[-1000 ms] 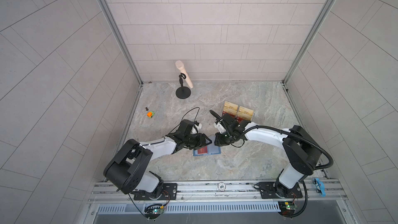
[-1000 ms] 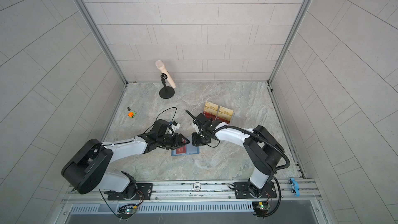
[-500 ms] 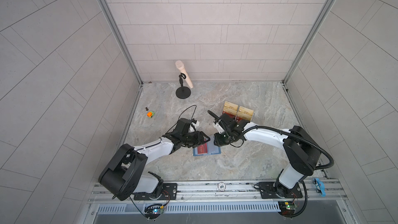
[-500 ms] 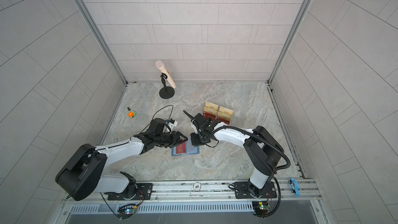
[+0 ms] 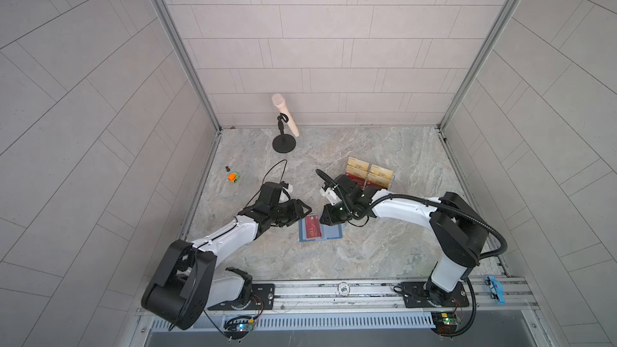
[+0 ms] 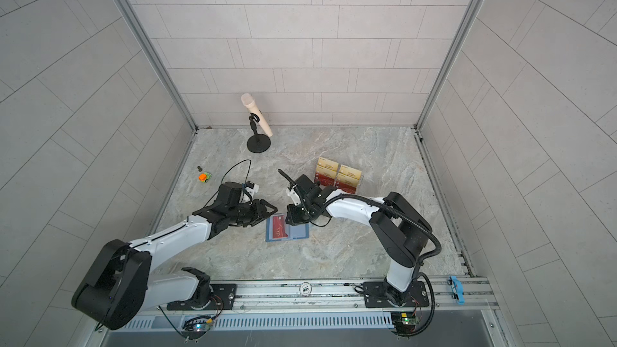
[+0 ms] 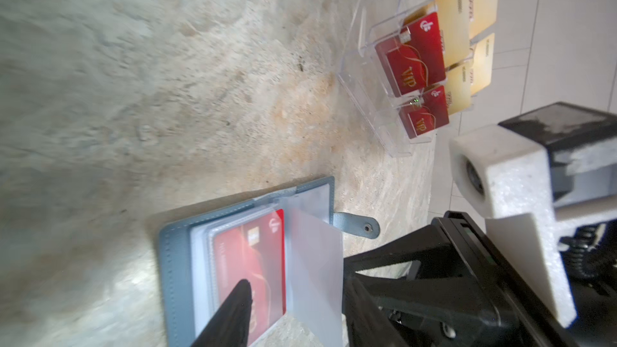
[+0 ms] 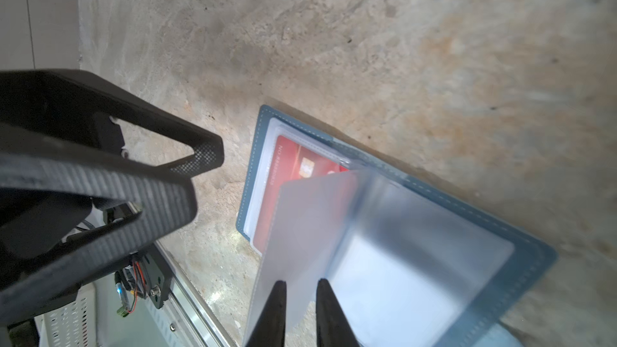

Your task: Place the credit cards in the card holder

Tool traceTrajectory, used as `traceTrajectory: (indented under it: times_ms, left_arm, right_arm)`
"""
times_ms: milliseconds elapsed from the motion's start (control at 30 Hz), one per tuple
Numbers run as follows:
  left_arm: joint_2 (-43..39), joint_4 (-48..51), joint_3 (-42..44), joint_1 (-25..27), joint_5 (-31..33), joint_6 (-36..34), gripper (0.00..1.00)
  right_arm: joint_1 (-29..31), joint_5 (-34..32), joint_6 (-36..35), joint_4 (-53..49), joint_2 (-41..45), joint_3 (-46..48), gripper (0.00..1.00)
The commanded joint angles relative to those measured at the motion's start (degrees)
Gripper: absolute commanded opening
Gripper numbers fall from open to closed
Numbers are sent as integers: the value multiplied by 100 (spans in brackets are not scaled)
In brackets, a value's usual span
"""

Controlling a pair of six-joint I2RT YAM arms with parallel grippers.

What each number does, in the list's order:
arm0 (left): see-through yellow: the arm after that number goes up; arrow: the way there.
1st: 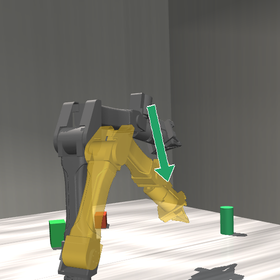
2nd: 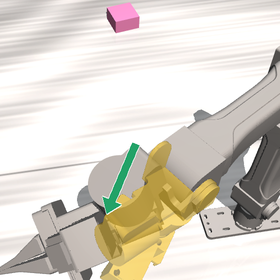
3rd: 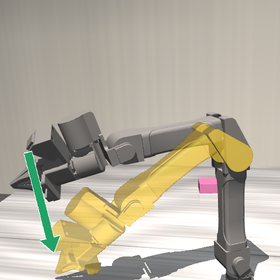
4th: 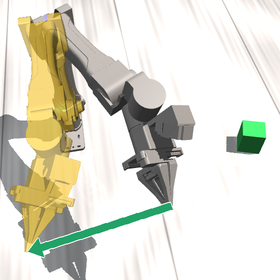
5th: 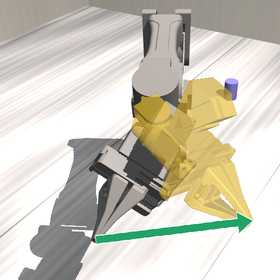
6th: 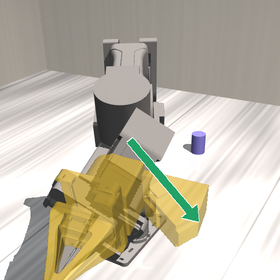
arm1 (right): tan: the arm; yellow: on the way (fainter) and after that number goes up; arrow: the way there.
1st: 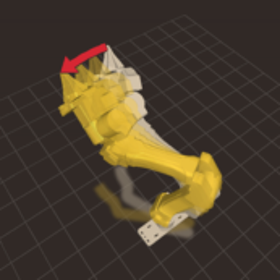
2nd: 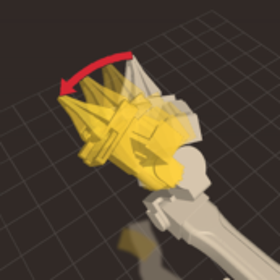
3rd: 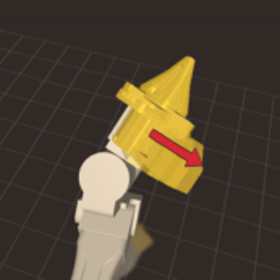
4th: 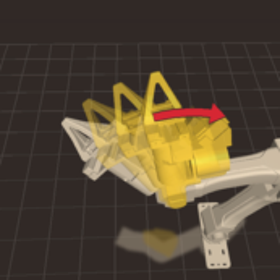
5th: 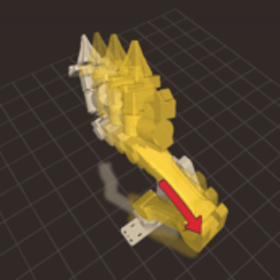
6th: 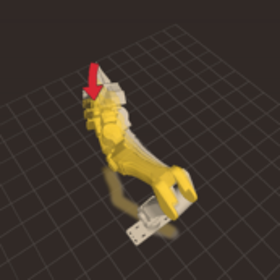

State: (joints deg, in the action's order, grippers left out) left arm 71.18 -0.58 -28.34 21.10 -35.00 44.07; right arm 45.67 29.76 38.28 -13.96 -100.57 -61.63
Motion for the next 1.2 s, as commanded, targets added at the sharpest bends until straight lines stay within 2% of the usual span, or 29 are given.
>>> traceTrajectory:
  times_ms: [0,367,500,733,1000,1167]
  left_arm:
    - [-241,694,-65,-80,409,-334,50]
    - [-403,1261,-137,-80,473,-602,45]
    - [-322,1262,-213,250,375,-577,41]
    - [160,620,-342,985,327,-124,36]
    - [1042,286,-538,1012,187,-92,29]
    - [1236,611,-632,1012,372,-245,27]
  right_arm:
    - [77,246,234,417,-263,-117,20]
    - [101,458,707,1389,-547,20,17]
    - [-17,437,758,1490,-383,183,17]
    - [-264,275,673,1305,-146,390,13]
    - [-456,166,360,826,-55,452,12]
    - [-447,221,443,1000,-109,570,12]
